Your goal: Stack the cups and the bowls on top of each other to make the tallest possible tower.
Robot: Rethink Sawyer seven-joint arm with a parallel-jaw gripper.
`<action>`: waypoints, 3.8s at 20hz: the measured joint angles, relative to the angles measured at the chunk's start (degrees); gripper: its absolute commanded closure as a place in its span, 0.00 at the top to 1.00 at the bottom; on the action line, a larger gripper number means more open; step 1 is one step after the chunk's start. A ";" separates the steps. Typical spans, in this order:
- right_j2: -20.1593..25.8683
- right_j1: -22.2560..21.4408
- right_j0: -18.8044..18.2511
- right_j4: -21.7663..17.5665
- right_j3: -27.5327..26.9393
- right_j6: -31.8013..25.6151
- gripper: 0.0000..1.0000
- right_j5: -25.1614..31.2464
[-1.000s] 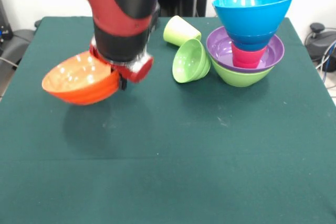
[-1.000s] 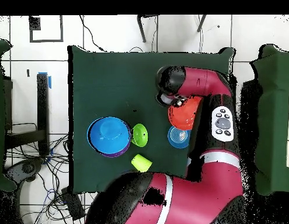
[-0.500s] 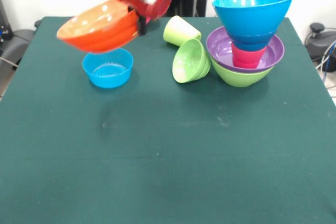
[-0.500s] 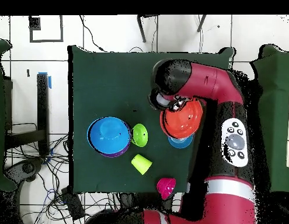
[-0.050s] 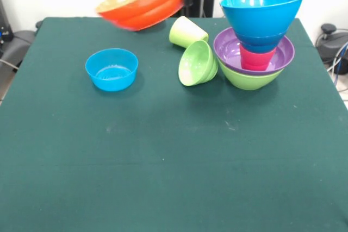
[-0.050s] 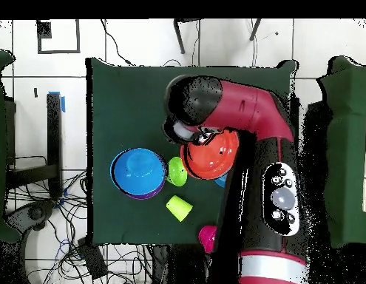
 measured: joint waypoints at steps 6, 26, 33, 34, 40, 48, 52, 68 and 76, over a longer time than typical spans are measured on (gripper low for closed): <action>-0.50 -3.21 3.98 2.67 3.48 0.00 0.00 -0.02; -6.88 -7.97 13.63 6.22 12.06 1.26 0.00 -1.20; -9.26 -8.31 17.59 7.69 15.30 2.71 0.00 -4.59; -9.75 -8.19 18.87 8.19 16.19 3.38 0.00 -6.03; -10.59 -7.38 22.49 9.41 18.72 5.69 0.00 -12.25; -11.96 -5.33 25.96 10.94 20.52 8.16 0.00 -17.72; -12.84 -4.08 27.03 10.94 20.51 8.98 0.00 -17.97; -16.32 -2.23 27.52 10.86 19.95 9.07 0.00 -17.96; -16.43 -1.95 26.49 10.86 18.73 9.07 0.00 -16.96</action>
